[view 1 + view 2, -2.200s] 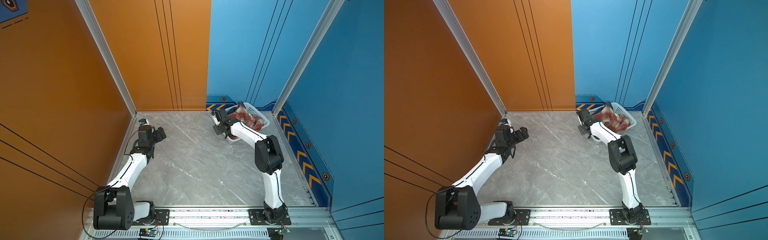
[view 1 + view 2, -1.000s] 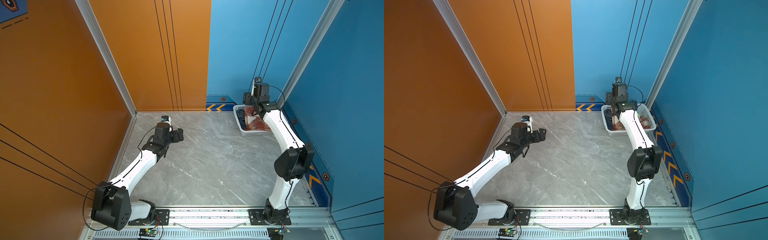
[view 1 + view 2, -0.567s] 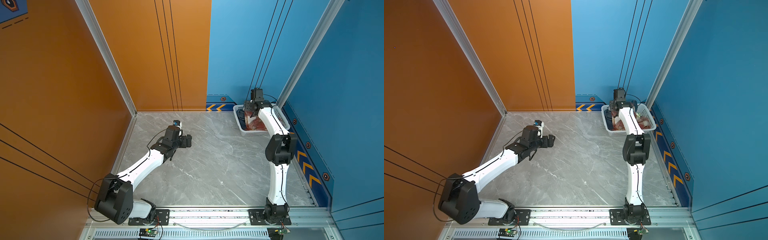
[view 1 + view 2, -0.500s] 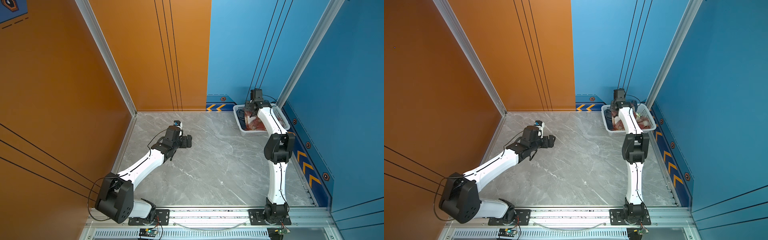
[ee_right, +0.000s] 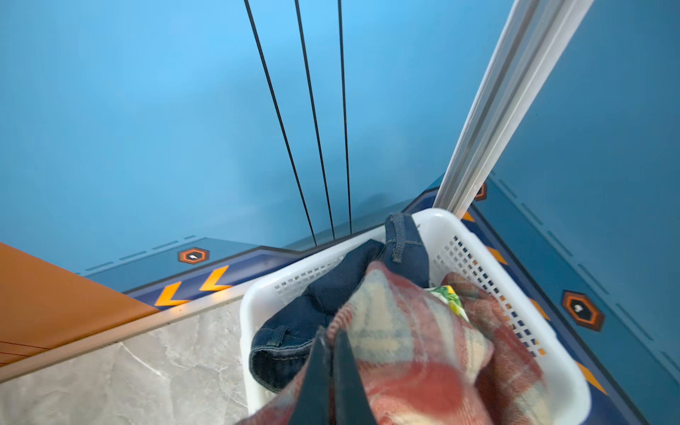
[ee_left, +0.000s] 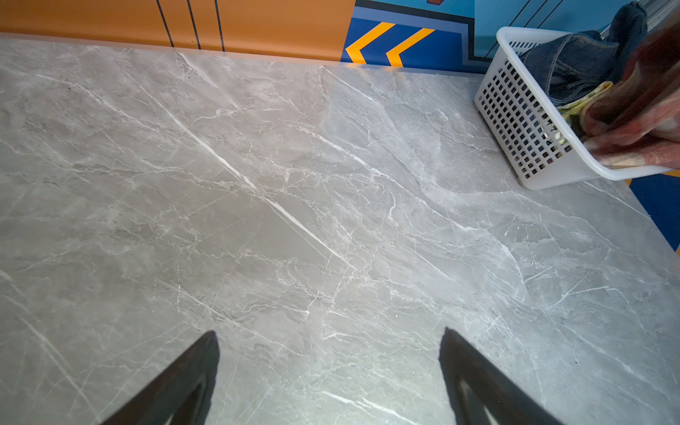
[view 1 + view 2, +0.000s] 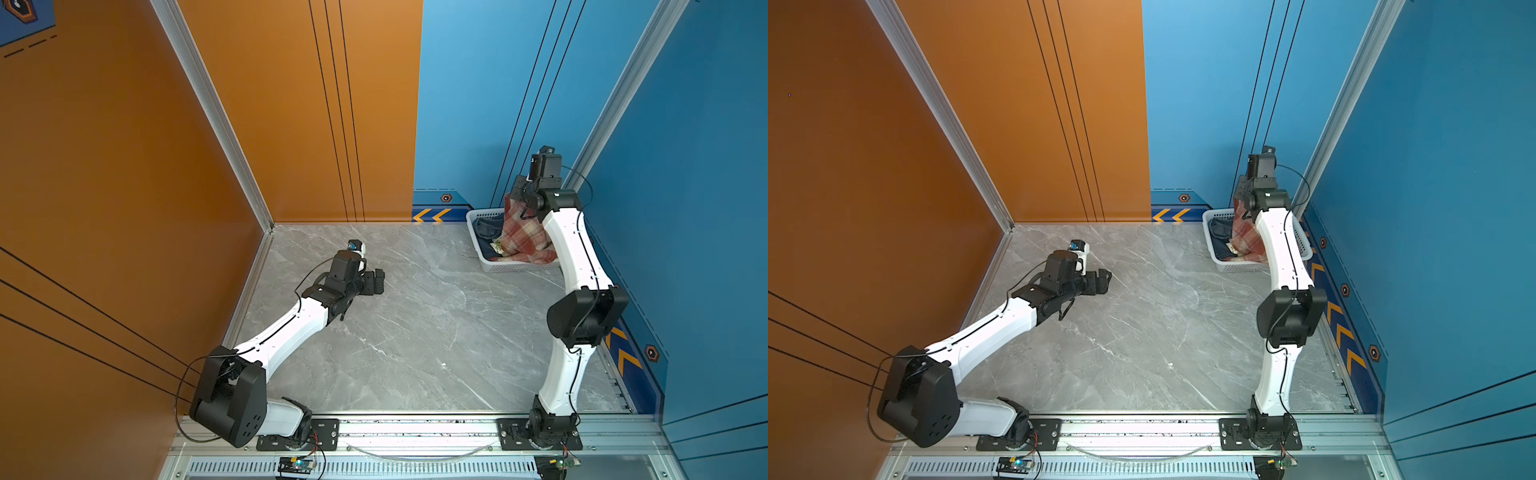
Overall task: Fold and stack the skirts
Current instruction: 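Grasp the red plaid skirt with the right gripper and lift it up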
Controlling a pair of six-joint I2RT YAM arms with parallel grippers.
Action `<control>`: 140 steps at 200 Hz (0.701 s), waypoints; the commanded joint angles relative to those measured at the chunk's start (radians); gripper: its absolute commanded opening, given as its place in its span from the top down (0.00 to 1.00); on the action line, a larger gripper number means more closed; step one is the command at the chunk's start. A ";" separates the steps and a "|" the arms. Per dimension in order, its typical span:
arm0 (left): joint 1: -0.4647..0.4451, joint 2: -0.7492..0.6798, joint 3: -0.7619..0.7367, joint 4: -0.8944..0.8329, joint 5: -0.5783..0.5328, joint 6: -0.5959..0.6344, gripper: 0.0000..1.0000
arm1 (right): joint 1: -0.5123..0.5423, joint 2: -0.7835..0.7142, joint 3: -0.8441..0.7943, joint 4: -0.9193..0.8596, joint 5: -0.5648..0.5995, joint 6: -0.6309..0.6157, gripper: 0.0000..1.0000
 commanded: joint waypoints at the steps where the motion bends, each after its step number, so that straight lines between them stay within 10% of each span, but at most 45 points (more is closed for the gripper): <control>1: 0.000 -0.029 0.030 -0.031 -0.003 0.026 0.06 | 0.001 -0.082 -0.032 0.036 0.009 0.006 1.00; 140: 0.104 0.020 0.047 -0.035 0.075 -0.043 0.06 | 0.080 -0.162 0.319 0.115 -0.010 0.000 1.00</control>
